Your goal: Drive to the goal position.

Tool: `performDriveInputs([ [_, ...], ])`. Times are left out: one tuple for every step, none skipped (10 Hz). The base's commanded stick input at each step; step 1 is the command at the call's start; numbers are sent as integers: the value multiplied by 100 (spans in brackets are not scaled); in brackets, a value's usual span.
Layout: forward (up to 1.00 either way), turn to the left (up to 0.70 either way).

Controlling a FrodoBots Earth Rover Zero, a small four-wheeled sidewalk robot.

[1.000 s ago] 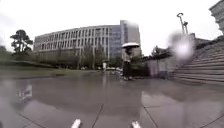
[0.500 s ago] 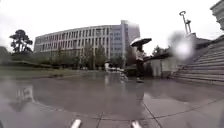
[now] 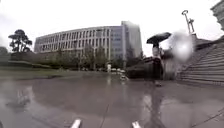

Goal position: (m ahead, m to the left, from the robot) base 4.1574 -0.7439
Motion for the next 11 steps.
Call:
performDriveInputs([
  [70, 0],
  [70, 0],
  [70, 0],
  [70, 0],
  [70, 0],
  [70, 0],
  [70, 0],
  [70, 0],
  [70, 0],
  [70, 0],
  [70, 0],
])
